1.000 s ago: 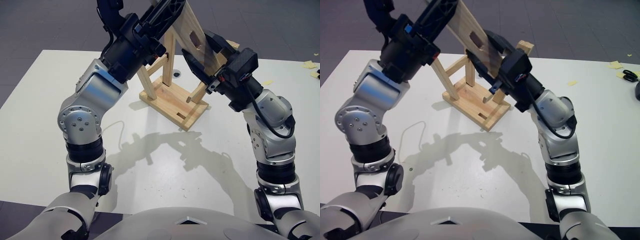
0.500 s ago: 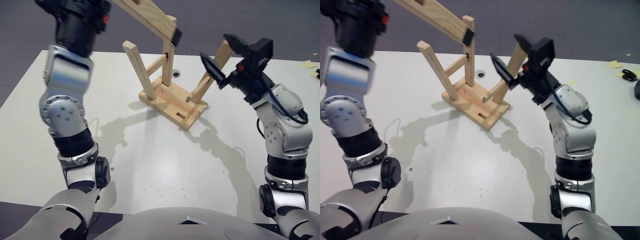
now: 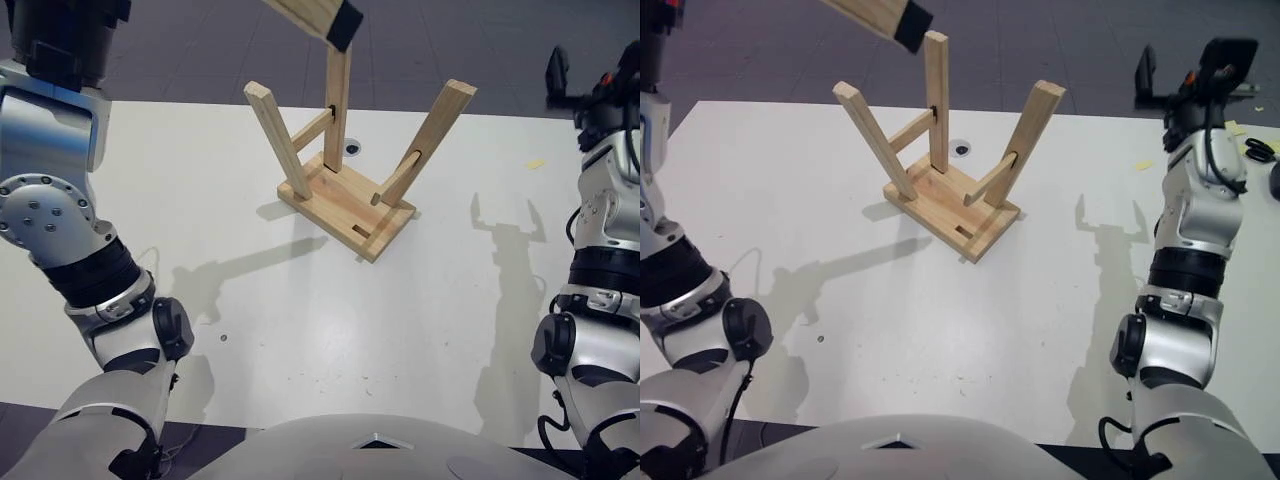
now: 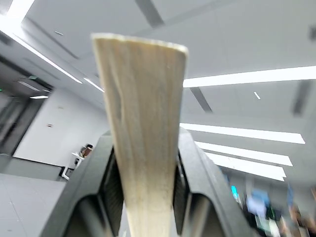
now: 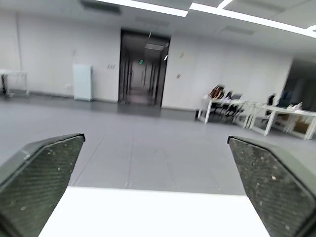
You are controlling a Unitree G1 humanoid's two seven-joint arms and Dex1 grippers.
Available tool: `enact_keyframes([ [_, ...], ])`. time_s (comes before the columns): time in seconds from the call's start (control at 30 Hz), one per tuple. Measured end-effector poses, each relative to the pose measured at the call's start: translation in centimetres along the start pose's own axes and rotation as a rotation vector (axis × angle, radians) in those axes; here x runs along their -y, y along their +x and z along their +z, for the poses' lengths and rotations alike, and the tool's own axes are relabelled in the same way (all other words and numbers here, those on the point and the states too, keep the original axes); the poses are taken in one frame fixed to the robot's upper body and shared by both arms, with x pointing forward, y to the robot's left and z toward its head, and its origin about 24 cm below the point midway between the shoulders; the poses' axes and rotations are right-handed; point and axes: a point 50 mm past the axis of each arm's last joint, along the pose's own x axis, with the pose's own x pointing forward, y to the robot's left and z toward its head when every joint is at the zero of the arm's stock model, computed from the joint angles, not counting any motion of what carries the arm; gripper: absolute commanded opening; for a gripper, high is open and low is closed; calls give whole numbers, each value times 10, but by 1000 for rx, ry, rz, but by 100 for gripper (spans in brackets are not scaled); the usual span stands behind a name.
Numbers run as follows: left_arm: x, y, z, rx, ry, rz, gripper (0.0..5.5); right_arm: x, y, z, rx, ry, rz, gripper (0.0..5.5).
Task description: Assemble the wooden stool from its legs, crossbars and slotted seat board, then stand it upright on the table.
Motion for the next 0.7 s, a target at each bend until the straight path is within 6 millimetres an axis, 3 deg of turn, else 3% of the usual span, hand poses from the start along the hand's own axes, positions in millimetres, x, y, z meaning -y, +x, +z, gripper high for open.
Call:
enact_keyframes([
  [0.07,8,-1,-8,-120,60,-72,105,-8,-8,-12,-37,12,55,540],
  [0.17,4,-14,-27,-269,68,-85,105,-17,-18,-26,-77,34,92,540],
  [0.33,-1,-25,-30,-333,74,-79,105,-32,-28,-40,-97,79,117,540],
  [0.47,-9,-23,-34,-359,116,-39,105,-48,-22,-54,-105,91,102,540],
  [0.57,-17,-16,-40,-380,195,12,105,-59,-11,-54,-84,107,108,540],
  [0.7,-27,-11,-52,-334,261,121,105,-84,3,-42,-72,105,312,540],
])
